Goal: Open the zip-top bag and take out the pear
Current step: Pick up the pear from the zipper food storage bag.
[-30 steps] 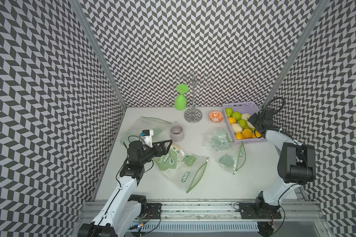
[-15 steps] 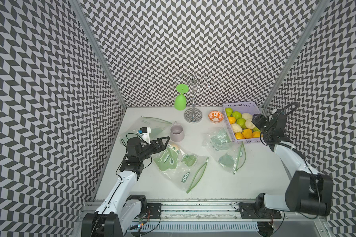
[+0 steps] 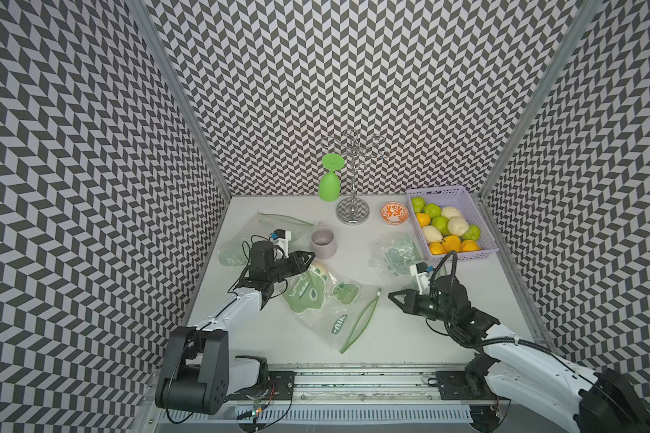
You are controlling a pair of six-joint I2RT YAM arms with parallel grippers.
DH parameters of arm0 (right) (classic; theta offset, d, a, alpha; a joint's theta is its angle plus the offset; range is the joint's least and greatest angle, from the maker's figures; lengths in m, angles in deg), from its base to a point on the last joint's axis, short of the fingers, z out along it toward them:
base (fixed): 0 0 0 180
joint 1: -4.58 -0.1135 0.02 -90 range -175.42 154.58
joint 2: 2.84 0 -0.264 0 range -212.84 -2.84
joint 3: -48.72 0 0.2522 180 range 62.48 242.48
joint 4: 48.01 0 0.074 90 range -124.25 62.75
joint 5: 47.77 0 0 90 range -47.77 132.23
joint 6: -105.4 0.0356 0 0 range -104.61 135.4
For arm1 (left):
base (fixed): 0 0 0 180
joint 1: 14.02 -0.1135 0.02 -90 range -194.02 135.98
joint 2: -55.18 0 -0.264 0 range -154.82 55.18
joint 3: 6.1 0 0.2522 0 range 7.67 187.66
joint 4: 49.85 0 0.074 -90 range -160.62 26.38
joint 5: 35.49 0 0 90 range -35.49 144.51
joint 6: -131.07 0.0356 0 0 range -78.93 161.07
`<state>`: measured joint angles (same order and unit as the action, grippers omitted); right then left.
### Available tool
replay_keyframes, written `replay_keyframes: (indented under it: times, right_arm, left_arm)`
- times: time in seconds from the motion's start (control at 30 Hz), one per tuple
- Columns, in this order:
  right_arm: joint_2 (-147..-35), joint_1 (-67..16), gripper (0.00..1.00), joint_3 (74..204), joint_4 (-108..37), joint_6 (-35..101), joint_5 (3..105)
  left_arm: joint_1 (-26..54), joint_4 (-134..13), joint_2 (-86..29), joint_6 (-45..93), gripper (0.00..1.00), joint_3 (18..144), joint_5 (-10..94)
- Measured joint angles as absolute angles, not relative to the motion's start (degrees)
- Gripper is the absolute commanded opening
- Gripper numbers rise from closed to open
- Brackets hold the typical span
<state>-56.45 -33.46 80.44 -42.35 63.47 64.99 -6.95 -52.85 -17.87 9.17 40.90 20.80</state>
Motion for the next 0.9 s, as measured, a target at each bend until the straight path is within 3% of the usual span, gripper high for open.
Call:
replay_keyframes:
  times: [0.13,0.23,0.47,0.8,0.9]
  right_arm:
    - [-62.6,-43.1,0.02,81.1,-46.9,66.6,62.2]
    - [-67.4,-48.3,0.02,82.5,-48.0,68.0,59.6]
    - [-68.9,-51.3,0.01,82.8,-49.2,70.2,55.5]
    - [-77.3,-51.5,0.0,84.9,-52.7,70.3,54.4]
    - [-82.4,-51.5,0.0,86.6,-53.5,69.9,54.5]
  left_arm:
    - [-6.9,-53.4,-16.1,9.9,0.55,40.1,22.5]
    - [-6.9,-55.6,-12.3,11.0,0.72,39.7,24.2]
    - [-6.9,-61.1,-8.2,13.6,0.82,40.0,27.6]
    - [-6.9,-64.2,-18.2,16.0,0.8,41.7,29.9]
    - [-6.4,-64.2,-20.8,16.3,0.62,42.3,30.0]
